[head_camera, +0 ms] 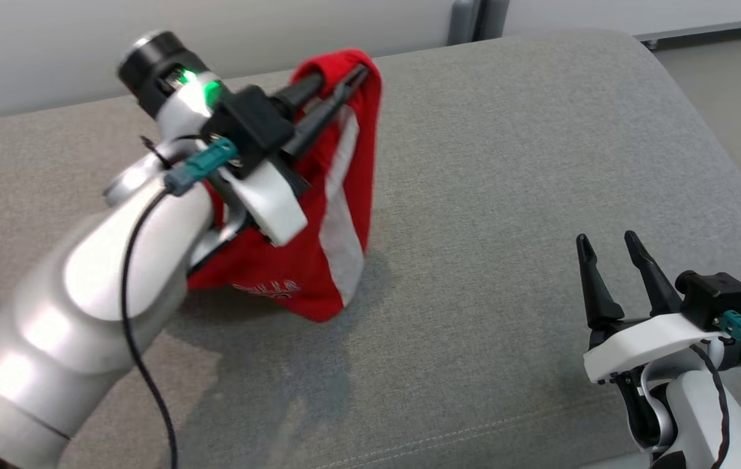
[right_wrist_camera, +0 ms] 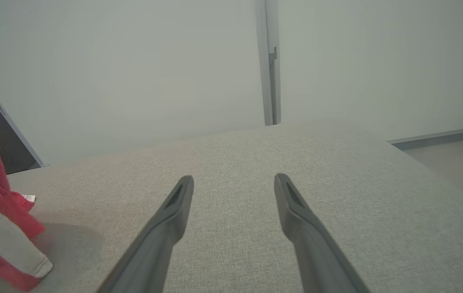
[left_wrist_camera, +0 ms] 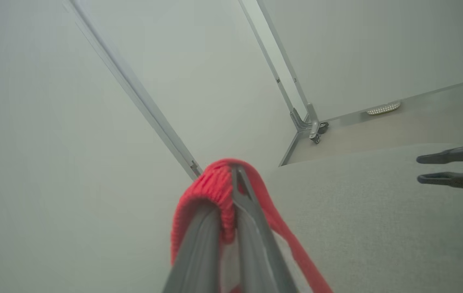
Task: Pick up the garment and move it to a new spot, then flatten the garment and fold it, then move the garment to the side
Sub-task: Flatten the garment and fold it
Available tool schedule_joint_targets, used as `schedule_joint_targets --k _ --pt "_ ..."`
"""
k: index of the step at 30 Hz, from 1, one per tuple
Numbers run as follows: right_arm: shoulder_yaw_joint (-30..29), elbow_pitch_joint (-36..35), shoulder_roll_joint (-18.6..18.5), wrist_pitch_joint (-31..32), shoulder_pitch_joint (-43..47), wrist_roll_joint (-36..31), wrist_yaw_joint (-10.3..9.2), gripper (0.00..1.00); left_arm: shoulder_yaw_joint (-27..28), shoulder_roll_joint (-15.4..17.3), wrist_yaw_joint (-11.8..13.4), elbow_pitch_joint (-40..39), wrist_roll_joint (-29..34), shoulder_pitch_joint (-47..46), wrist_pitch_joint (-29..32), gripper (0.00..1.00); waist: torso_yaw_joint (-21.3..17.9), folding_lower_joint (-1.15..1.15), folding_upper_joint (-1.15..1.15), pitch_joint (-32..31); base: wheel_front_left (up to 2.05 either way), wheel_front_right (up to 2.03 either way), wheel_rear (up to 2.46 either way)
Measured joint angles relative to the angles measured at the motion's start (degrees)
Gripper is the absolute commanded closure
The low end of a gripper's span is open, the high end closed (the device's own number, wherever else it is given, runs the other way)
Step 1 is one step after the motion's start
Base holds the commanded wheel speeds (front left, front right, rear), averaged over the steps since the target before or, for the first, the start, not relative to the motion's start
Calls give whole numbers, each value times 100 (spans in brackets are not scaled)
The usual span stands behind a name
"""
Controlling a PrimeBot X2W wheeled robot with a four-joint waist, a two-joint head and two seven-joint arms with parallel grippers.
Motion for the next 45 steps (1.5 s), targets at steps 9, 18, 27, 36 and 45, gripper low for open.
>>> schedule_joint_targets --k 9,18,27,36,45 --pt "344 41 30 0 -198 41 0 0 -1058 -993 0 1521 -546 148 -29 0 -551 0 0 286 0 0 0" --pt "352 70 -111 0 -246 102 0 0 -575 -1457 1 1929 -577 723 -29 0 -197 0 0 324 0 0 0" --pt "978 14 -544 0 -721 15 0 0 73 -1604 14 1638 -250 1393 -29 0 576 0 0 285 0 0 0" --pt "2836 102 -1225 11 -1239 467 2 0 740 -1677 55 1023 149 2310 -27 0 1165 0 0 258 0 0 0" --pt "3560 -37 -1512 11 -1070 1669 2 0 1028 -1822 48 791 421 2645 -29 0 1500 0 0 196 0 0 0"
